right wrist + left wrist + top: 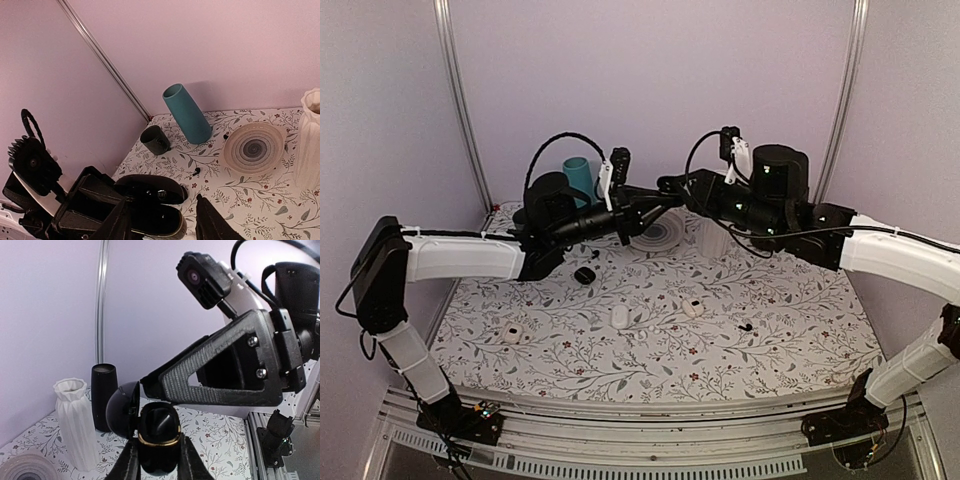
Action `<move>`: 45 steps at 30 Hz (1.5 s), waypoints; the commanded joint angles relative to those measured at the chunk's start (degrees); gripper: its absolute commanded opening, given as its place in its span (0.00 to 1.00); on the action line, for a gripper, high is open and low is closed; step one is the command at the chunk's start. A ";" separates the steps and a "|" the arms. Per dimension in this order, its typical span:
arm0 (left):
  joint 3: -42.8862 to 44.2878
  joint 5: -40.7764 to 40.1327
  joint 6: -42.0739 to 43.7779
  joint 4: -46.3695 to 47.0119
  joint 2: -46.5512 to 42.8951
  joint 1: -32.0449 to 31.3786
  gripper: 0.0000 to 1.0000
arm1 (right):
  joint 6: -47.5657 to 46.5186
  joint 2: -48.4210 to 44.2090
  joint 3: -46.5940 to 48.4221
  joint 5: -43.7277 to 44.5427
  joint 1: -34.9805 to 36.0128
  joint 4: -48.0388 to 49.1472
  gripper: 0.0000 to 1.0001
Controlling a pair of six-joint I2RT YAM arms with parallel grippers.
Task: Insert the wireless bluetooth earbuds into the charging case
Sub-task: Insert the left earbud into the left side groove of the charging case, then pick up the right earbud from the center of the board.
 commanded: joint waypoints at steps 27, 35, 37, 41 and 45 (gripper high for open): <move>-5.78 6.58 2.11 -0.95 -7.69 3.36 0.00 | 18.24 -12.39 -23.43 -3.90 -13.48 -27.18 0.59; -6.28 6.11 1.71 -0.95 -8.10 3.48 0.00 | 27.82 -9.44 -28.07 -4.45 -14.32 -28.62 0.53; -6.46 5.91 1.63 -0.94 -8.26 3.49 0.00 | 30.08 -8.00 -28.81 -5.27 -14.50 -28.35 0.51; -6.80 5.80 1.62 -0.95 -8.60 3.50 0.00 | 32.79 -4.37 -29.45 -6.86 -15.02 -27.29 0.48; -7.37 5.50 1.49 -0.95 -9.20 3.59 0.00 | 34.84 -0.77 -29.39 -7.05 -15.40 -26.82 0.40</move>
